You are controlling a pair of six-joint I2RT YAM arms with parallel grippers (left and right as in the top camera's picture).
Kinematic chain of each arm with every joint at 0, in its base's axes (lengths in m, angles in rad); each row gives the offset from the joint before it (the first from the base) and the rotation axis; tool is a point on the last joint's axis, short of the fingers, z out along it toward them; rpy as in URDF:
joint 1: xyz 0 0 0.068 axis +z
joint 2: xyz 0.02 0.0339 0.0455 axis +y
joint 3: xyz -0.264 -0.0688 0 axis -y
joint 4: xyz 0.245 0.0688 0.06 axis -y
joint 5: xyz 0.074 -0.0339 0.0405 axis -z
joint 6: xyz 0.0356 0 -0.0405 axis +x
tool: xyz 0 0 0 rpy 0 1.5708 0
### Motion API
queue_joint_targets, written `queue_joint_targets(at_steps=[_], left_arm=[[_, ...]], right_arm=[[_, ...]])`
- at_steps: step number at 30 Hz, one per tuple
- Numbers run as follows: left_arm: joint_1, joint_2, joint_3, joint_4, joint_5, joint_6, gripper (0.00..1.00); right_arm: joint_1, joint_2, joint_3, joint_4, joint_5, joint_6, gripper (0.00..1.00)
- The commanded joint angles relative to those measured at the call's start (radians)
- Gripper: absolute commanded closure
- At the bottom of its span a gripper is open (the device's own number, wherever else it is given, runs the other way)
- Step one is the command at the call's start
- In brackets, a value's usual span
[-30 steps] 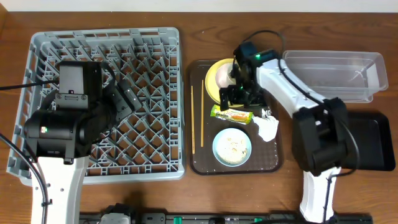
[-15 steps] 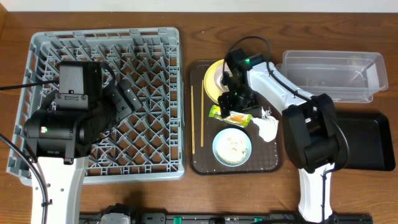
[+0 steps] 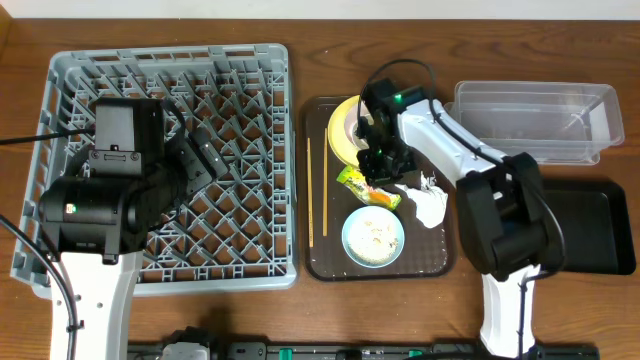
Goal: Sort waste into correct bins and load items into the dishwasher rack
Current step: 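Reach the right gripper to the green Pandan wrapper and grasp it, then carry the wrapper to the clear plastic bin and release it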
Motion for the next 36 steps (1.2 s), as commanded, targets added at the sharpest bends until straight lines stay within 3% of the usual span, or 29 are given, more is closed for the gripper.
queue_joint_targets(at_steps=[1,10,20,36], left_arm=[[0.005,-0.002,0.003,-0.002,-0.009,0.006,0.06],[0.005,-0.002,0.003,-0.001,-0.009,0.006,0.06],[0.005,-0.002,0.003,-0.002,-0.009,0.006,0.06],[0.005,-0.002,0.003,-0.001,-0.009,0.006,0.06]], right_arm=[[0.003,-0.126,0.009,0.0,0.002,-0.006,0.99],[-0.039,-0.329,0.009,-0.003,0.134,-0.005,0.99],[-0.195,-0.355,0.008,-0.056,0.405,0.062,0.99],[-0.54,-0.355,0.006,0.012,0.401,0.104,0.99]])
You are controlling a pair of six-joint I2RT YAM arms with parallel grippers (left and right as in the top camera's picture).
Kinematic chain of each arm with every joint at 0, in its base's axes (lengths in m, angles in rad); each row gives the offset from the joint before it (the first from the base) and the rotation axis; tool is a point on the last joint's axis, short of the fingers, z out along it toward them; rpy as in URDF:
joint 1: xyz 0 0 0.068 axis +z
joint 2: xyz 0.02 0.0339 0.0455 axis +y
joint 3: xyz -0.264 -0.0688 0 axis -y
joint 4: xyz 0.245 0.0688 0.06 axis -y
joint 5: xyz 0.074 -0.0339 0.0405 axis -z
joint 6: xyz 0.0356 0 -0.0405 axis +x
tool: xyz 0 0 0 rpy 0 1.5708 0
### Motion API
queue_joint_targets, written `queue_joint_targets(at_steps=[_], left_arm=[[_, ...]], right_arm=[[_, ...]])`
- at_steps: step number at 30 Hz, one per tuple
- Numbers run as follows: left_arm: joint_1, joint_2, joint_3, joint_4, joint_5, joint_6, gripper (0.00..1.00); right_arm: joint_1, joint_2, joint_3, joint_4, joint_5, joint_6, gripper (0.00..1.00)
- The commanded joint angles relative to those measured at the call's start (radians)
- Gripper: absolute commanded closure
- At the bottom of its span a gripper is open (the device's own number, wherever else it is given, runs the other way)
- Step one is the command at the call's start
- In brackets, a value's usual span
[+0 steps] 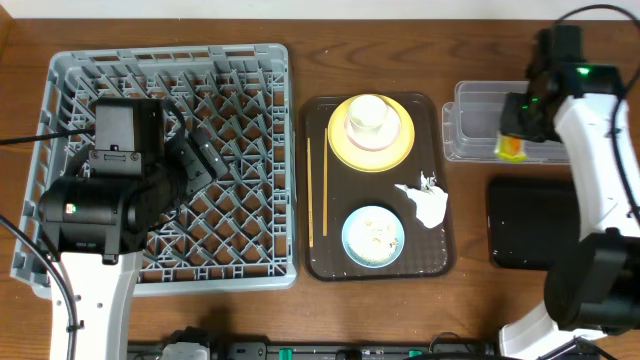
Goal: Sort waste into correct bins and load items into the dishwasher rack
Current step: 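Carry the wrapper to the clear plastic bin and release it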
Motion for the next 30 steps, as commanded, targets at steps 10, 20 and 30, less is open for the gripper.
queue_joint_targets(at_steps=[10,20,30], left_arm=[[0.005,-0.002,0.003,-0.002,-0.009,0.006,0.06],[0.005,-0.002,0.003,-0.002,-0.009,0.006,0.06],[0.005,-0.002,0.003,-0.002,-0.009,0.006,0.06]], right_arm=[[-0.048,0.023,-0.007,0.209,-0.09,0.021,0.99],[-0.014,0.181,-0.008,0.244,-0.111,0.025,0.99],[-0.014,0.279,-0.008,0.222,-0.111,0.013,0.99]])
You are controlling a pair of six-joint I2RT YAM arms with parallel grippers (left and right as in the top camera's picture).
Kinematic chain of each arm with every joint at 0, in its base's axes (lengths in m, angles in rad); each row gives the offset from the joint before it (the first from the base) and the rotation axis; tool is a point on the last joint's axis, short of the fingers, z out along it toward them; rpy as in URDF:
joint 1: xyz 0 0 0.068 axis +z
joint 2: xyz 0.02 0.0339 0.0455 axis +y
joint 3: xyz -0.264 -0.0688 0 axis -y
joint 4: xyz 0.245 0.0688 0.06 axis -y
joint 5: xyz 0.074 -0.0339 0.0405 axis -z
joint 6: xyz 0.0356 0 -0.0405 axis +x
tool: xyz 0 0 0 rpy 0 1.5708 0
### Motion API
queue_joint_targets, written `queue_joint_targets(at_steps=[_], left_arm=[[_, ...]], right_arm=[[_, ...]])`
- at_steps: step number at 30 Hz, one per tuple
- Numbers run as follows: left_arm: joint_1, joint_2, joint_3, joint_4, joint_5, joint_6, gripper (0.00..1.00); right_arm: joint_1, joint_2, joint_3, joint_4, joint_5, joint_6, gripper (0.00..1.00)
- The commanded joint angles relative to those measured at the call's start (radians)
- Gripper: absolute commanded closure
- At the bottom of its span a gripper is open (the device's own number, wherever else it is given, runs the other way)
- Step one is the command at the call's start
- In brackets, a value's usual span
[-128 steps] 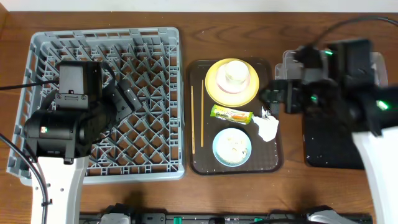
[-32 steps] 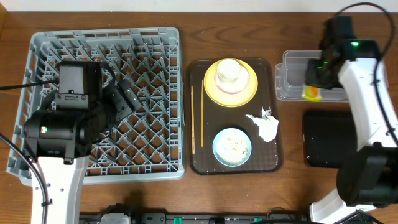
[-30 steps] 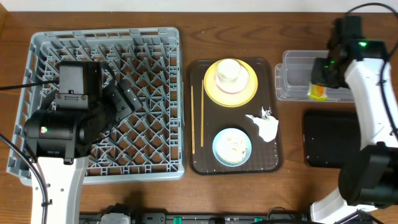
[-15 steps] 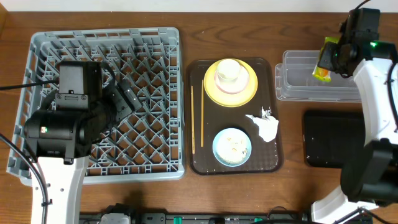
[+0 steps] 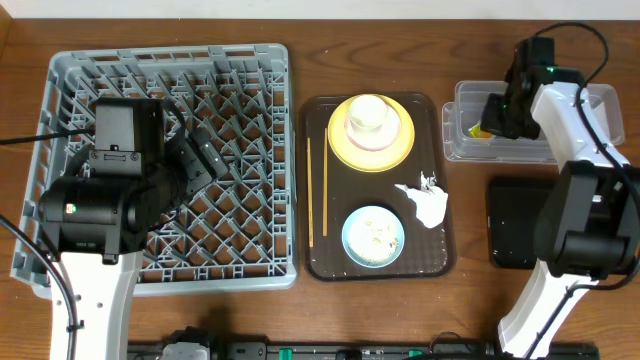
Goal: Sort waste into correct bins and load items into the dishwasher rack
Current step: 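Carry the wrapper to the clear plastic bin and release it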
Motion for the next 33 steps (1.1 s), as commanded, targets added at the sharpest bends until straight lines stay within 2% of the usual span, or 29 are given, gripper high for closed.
queue_joint_targets(at_steps=[1,7,17,22,29,33], left_arm=[[0.004,-0.002,0.003,-0.002,-0.009,0.006,0.06],[0.004,-0.002,0.003,-0.002,-0.009,0.006,0.06],[0.004,-0.002,0.003,-0.002,-0.009,0.006,0.06],[0.004,-0.002,0.003,-0.002,-0.009,0.006,0.06],[0.004,-0.002,0.003,-0.002,-0.009,0.006,0.06],[0.004,-0.002,0.003,-0.001,-0.009,0.006,0.06]], right_arm=[[0.0,-0.007,-0.002,-0.014,-0.003,-0.008,0.99],[-0.001,-0.007,-0.002,-0.095,0.001,-0.01,0.96],[-0.006,-0.011,0.014,-0.153,0.001,-0.009,0.99],[-0.007,-0.011,0.061,-0.216,0.098,0.03,0.99],[-0.021,-0.011,0.092,-0.17,0.227,0.028,0.91],[-0.051,-0.011,0.092,-0.126,0.233,0.029,0.97]])
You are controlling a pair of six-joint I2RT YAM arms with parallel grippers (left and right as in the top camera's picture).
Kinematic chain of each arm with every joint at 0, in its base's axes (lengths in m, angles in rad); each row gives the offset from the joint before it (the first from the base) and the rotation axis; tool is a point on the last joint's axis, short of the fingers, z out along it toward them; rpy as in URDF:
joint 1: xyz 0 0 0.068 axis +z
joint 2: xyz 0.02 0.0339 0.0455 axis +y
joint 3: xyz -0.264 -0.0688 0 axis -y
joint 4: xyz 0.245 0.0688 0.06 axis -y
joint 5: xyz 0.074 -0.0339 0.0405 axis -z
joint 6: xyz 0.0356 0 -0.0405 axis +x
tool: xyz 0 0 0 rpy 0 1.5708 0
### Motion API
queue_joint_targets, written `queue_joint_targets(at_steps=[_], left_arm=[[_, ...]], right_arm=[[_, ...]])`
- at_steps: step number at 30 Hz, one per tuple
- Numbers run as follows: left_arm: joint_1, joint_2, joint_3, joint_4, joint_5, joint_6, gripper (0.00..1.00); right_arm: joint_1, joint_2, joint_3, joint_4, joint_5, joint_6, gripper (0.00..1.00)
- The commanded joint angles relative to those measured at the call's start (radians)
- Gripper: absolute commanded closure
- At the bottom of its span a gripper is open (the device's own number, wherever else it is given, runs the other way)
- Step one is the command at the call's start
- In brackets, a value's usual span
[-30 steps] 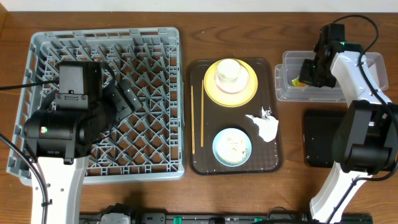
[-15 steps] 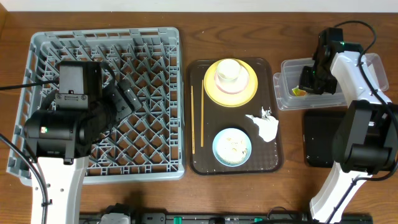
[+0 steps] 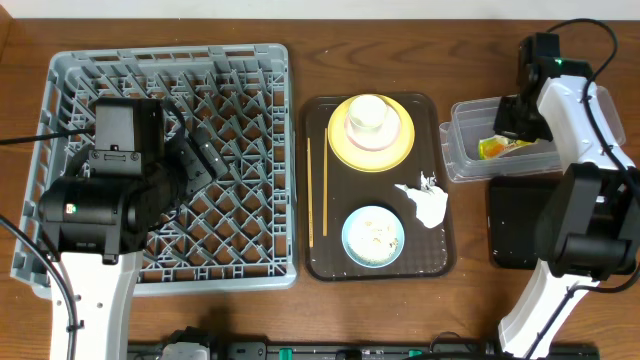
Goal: Sort waste into correct bins and load items into the dishwasher rack
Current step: 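Carry the wrapper to the clear plastic bin and release it, then lift the right gripper out of the bin and move it toward the black tray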
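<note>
A yellow-green wrapper [image 3: 495, 148] lies inside the clear plastic bin [image 3: 455, 160] at the upper right. My right gripper [image 3: 518, 122] hangs just over it, open, with the wrapper free of its fingers. The brown tray [image 3: 318, 255] in the middle holds a yellow plate [image 3: 340, 145] with a cup [image 3: 368, 115] on it, a pair of chopsticks [image 3: 310, 190], a crumpled white napkin [image 3: 428, 203] and a light blue bowl [image 3: 373, 236]. My left gripper [image 3: 208, 152] rests open and empty over the grey dishwasher rack [image 3: 265, 265].
A black bin [image 3: 515, 235] sits below the clear bin at the right, partly under my right arm. The left arm's bulky base covers the rack's left half. Bare wooden table surrounds the tray.
The wrapper, then at the clear bin's left end by my right gripper, now lies flat in the bin. The gripper has shifted slightly right, and the bin looks nudged and tilted.
My right gripper was down on the tray at the wrapper beside the yellow plate. Then it held the wrapper over the clear bin at the right. Then it was low at the bin's left end. Now the wrapper rests in the bin. The left arm stayed still.
</note>
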Motion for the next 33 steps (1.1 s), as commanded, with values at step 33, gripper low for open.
queue_joint_targets(at_steps=[33], left_arm=[[0.004,-0.002,0.003,-0.002,-0.009,0.006,0.06]], right_arm=[[-0.218,-0.011,-0.04,-0.022,0.056,0.041,0.99]])
